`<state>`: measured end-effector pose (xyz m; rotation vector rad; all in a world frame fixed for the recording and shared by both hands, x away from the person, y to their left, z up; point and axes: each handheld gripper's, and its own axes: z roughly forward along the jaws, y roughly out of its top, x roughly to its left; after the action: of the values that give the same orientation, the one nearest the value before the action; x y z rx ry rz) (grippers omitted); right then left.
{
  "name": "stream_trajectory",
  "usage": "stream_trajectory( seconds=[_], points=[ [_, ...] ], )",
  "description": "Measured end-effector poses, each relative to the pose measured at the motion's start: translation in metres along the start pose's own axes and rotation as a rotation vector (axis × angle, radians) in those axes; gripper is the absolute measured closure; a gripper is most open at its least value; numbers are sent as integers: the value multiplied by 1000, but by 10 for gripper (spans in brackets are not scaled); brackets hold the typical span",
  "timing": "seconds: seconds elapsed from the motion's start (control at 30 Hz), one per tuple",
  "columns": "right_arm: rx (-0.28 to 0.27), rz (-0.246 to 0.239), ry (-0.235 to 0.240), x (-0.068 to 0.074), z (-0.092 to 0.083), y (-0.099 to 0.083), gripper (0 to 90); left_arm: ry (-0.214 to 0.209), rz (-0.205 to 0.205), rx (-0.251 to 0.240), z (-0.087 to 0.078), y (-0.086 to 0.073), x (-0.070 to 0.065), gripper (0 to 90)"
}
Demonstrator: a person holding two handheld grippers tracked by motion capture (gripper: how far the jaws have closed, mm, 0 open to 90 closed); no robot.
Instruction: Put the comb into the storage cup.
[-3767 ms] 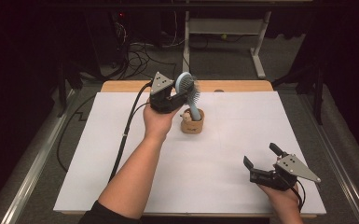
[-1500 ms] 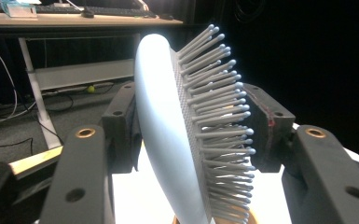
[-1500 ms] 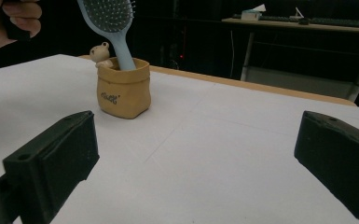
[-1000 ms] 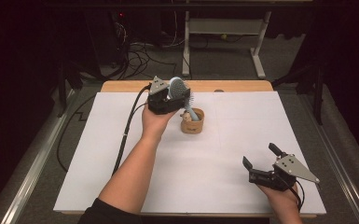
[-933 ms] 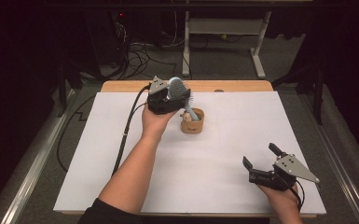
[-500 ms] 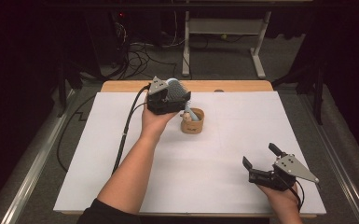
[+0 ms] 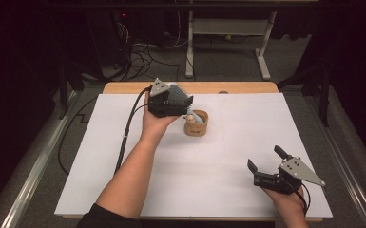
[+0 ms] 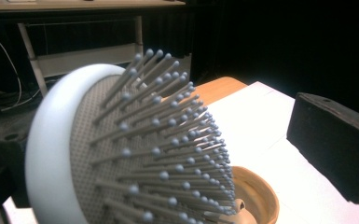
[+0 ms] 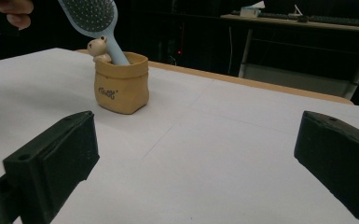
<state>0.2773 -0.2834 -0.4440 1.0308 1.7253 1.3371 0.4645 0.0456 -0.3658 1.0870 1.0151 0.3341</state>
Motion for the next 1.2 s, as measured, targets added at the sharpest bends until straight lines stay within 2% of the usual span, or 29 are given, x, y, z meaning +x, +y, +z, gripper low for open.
stream_trajectory(
  seconds=[0.4, 0.7, 0.97, 1.03, 1.2],
  points=[
    [3, 0, -1, 1, 1, 0, 1, -1, -16, -14, -6, 1, 6, 12],
    [6, 1, -1, 1, 1, 0, 1, -1, -5, -3, -12, 1, 8, 5],
    [5, -5, -2, 1, 0, 0, 1, -11, -3, 1, -27, -2, 10, 4],
    [5, -4, -3, 2, 0, 0, 1, -16, 12, -4, -33, -5, 9, 4],
    [7, -7, -3, 2, 1, 0, 1, -13, -1, -2, -43, -9, 13, 4]
  ],
)
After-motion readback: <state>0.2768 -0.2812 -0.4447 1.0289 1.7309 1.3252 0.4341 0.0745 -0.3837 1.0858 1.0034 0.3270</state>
